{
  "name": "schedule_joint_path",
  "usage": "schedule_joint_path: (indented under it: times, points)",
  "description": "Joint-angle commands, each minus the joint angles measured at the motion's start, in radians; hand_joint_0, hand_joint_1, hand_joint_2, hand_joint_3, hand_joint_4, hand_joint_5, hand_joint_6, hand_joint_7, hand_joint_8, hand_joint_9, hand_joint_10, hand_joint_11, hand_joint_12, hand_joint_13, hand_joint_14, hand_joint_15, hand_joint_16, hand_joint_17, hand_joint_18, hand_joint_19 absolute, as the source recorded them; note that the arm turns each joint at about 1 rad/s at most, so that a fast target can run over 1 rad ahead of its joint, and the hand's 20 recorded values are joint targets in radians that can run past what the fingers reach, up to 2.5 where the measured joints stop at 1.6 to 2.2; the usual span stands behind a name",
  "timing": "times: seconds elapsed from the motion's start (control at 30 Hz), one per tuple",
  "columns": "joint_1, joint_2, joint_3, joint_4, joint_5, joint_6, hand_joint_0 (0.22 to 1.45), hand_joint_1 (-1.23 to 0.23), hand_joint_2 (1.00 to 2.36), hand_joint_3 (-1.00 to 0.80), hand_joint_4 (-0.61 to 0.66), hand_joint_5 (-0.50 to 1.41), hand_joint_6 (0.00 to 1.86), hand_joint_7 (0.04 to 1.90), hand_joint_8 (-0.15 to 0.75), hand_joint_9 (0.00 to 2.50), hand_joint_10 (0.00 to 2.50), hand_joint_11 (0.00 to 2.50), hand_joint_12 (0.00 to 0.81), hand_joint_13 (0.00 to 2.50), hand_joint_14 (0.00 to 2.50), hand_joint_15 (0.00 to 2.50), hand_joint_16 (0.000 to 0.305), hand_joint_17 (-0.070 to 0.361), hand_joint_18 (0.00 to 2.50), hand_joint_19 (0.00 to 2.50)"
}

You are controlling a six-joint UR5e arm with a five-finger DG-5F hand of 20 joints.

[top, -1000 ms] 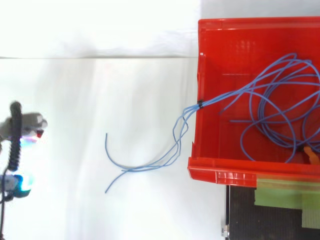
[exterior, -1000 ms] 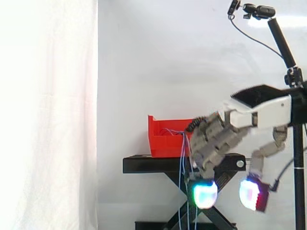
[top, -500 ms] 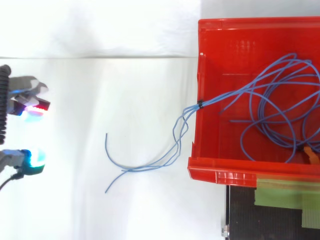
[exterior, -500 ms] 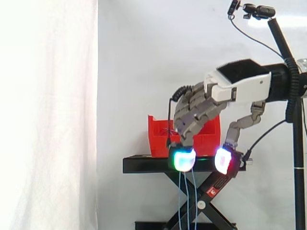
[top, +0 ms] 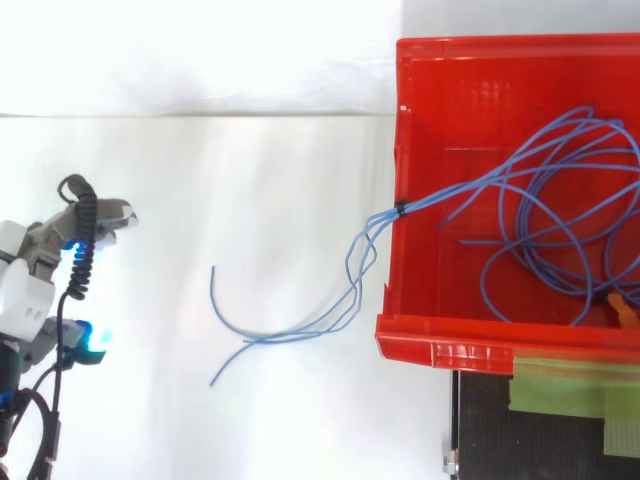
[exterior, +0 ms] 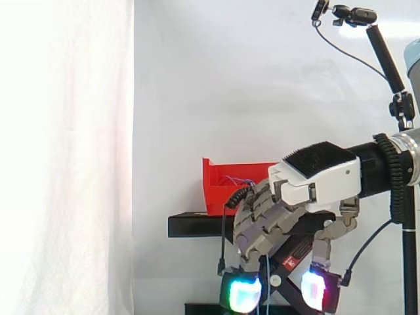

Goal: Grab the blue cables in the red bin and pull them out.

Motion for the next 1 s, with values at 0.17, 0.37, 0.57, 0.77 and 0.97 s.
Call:
schedule_joint_path:
  times: [0.17, 0.37, 0.57, 0.77, 0.97]
  points:
    - [-0.038, -0.012, -0.001, 0.115, -0.026, -0.230, 0.76, -1.07, 1.00, -1.00, -0.09, 0.46, 0.00, 0.69, 0.236, 0.59, 0.02, 1.20, 0.375, 0.55, 0.02, 0.68, 0.049, 0.109, 0.44, 0.59]
    - [-0.056, -0.012, 0.001, 0.126, -0.025, -0.347, 0.76, -1.06, 1.00, -1.00, -0.09, 0.46, 0.00, 0.69, 0.235, 0.59, 0.02, 1.20, 0.377, 0.55, 0.02, 0.67, 0.048, 0.109, 0.43, 0.60]
    - [-0.079, -0.012, -0.001, 0.112, -0.025, -0.408, 0.76, -1.06, 1.00, -1.00, -0.09, 0.46, 0.00, 0.69, 0.236, 0.59, 0.01, 1.20, 0.376, 0.54, 0.02, 0.67, 0.049, 0.109, 0.43, 0.60]
    - [-0.101, -0.012, -0.001, 0.092, -0.026, -0.486, 0.76, -1.06, 1.00, -1.00, -0.09, 0.46, 0.00, 0.68, 0.234, 0.59, 0.01, 1.19, 0.376, 0.54, 0.02, 0.66, 0.048, 0.109, 0.43, 0.60]
    - [-0.137, -0.012, 0.015, 0.037, -0.042, -0.572, 0.76, -1.05, 1.00, -1.00, -0.08, 0.46, 0.00, 0.67, 0.233, 0.59, 0.02, 1.19, 0.376, 0.54, 0.02, 0.67, 0.048, 0.109, 0.43, 0.60]
